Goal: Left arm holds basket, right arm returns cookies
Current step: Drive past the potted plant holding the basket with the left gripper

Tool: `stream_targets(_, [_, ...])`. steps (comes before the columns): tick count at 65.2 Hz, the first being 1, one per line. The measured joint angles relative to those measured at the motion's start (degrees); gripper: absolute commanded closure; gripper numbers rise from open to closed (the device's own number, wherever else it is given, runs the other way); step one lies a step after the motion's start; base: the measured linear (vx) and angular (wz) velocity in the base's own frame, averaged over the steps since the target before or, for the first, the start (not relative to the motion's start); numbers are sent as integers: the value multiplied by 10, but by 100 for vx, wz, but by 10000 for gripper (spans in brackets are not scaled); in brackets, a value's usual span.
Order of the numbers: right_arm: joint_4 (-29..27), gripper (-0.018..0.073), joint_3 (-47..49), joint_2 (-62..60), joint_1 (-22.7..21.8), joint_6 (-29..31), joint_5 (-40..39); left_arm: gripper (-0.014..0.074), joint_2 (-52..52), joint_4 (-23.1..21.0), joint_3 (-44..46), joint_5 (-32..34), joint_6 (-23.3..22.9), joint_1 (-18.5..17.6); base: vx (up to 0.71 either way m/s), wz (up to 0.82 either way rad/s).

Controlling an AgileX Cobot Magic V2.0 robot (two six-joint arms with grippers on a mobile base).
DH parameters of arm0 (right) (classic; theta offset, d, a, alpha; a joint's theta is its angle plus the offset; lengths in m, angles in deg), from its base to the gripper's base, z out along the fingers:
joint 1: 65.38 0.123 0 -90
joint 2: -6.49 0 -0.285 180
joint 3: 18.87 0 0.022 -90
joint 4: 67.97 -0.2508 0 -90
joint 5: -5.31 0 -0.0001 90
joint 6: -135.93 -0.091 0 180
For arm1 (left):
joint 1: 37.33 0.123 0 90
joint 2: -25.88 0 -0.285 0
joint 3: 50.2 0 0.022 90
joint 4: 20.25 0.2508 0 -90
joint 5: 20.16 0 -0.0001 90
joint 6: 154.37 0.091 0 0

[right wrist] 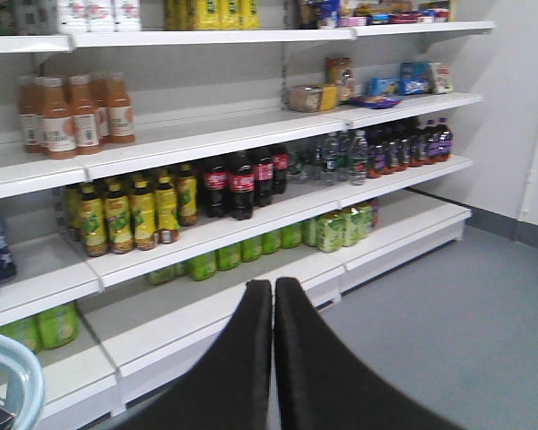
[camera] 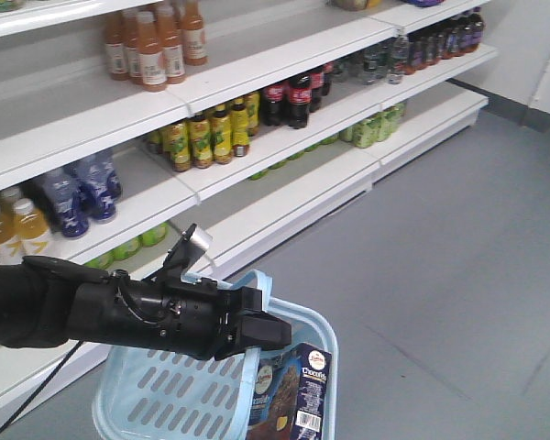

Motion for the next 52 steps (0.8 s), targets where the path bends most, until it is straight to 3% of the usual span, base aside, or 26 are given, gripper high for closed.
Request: stream_targets(52, [0,567,0,0,0,0,0,603,0,0,0,0,0,0,15,-57])
